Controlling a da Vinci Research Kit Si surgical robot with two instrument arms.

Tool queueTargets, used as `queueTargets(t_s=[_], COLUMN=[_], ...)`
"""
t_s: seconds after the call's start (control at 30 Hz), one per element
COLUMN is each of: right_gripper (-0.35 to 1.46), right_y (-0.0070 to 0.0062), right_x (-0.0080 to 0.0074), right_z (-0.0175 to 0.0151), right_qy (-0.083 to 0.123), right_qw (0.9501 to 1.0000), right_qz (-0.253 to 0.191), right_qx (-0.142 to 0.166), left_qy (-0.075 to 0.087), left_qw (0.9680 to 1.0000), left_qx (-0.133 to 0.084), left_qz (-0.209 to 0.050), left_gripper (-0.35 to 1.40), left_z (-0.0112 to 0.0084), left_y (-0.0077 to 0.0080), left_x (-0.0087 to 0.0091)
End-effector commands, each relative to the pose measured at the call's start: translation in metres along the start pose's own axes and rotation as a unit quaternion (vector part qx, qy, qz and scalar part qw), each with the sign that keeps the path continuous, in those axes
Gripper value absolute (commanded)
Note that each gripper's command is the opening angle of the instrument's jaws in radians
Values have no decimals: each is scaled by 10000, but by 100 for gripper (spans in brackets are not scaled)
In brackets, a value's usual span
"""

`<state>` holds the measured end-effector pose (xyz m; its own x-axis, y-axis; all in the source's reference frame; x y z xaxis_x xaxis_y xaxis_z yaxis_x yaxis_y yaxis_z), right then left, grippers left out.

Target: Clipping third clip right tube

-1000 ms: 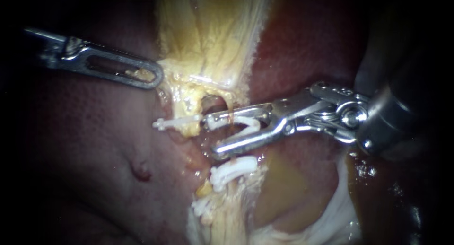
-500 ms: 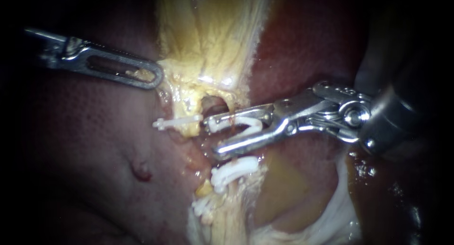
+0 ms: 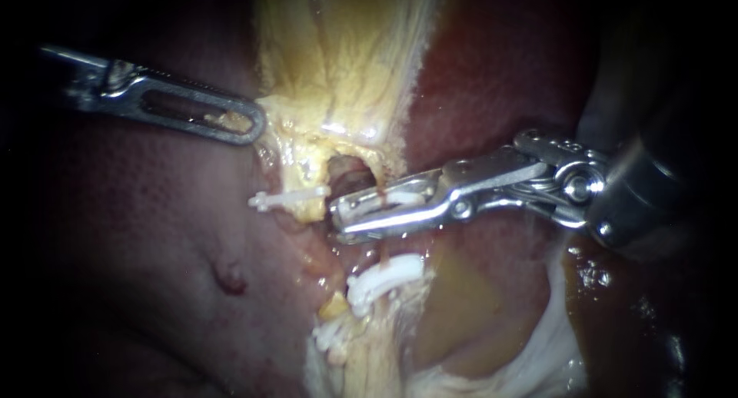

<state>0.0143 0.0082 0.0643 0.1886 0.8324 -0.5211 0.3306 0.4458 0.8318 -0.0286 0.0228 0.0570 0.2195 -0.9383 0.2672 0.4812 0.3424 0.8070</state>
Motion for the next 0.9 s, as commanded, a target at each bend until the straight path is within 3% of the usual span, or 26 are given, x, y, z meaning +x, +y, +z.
queueTargets(t_s=[0.03, 0.1, 0.17, 0.33, 0.9], right_gripper=[-16, -34, -35, -35, -35], right_y=[0, 0, -1, -3, 2], right_x=[0, -1, -2, -5, -9], right_z=[-1, -2, -4, -8, -9], right_qy=[12, 28, -22, -304, -322], right_qw=[10000, 10000, 9995, 9986, 9986], right_qz=[-2, 55, 298, 350, 340], right_qx=[-28, -19, -42, -242, -257], left_qy=[0, 0, 0, 0, 0], left_qw=[10000, 10000, 10000, 10000, 10000], left_qx=[-1, -1, 0, 0, 0], left_qz=[-1, -1, -1, -1, -1], left_gripper=[-35, -35, -35, -35, -35], left_z=[0, 0, 0, 0, 0], left_y=[0, 0, 0, 0, 0], left_x=[0, 0, 0, 0, 0])
